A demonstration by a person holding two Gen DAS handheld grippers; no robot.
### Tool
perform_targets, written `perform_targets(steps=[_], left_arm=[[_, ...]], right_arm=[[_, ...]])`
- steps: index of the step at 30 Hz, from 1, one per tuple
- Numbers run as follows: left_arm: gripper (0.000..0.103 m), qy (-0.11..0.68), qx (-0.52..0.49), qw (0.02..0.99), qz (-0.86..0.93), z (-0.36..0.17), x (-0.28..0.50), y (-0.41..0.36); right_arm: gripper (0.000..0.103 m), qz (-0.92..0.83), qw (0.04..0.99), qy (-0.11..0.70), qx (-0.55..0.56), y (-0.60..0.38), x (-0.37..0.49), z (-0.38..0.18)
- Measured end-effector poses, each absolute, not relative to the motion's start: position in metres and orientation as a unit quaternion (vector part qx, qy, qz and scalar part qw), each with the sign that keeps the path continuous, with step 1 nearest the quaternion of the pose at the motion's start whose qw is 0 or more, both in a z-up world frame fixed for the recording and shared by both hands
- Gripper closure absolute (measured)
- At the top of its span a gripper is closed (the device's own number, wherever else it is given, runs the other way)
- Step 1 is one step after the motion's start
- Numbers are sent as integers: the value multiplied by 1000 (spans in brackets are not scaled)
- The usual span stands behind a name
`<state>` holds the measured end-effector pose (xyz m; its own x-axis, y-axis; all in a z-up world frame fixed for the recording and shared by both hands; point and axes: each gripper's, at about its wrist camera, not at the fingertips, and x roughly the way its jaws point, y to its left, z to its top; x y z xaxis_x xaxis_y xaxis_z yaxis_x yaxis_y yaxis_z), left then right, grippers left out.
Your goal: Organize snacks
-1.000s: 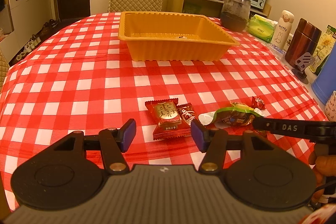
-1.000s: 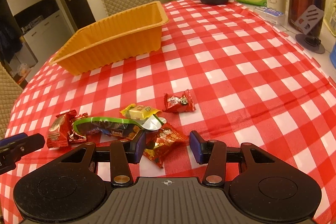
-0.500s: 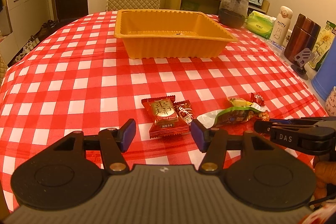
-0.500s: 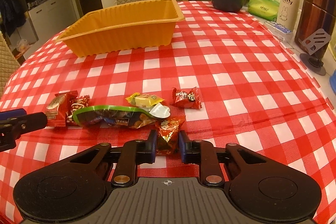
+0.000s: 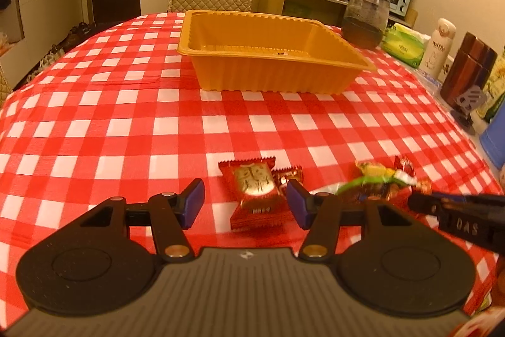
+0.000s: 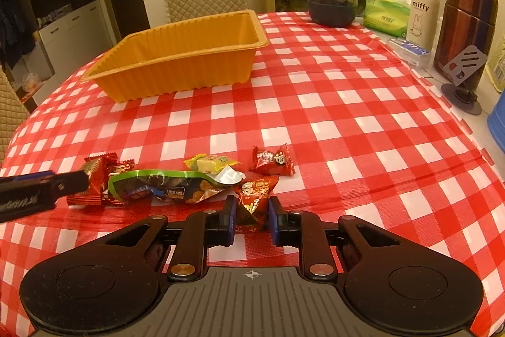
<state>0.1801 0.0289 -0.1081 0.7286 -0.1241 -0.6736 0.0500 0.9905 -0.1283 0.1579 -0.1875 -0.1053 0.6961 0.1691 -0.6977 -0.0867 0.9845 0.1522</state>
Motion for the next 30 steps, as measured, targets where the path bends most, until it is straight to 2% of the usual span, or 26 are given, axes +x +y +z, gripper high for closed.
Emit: perform_targets(steps=[4, 6, 17, 30], left_arm=[[51, 372, -48, 926, -46, -111, 190, 27], [57, 377, -44, 924, -46, -115, 192, 26], [75, 392, -29, 918, -49, -124, 194, 18], [77, 373, -40, 926, -43, -103, 182, 35]], right_arm=[[82, 64, 919, 386, 54, -188, 160, -107], [82, 61, 918, 388, 57, -190, 161, -107], [82, 52, 916, 392, 64, -193, 161, -108], [82, 42, 926, 370, 63, -198, 155, -96]])
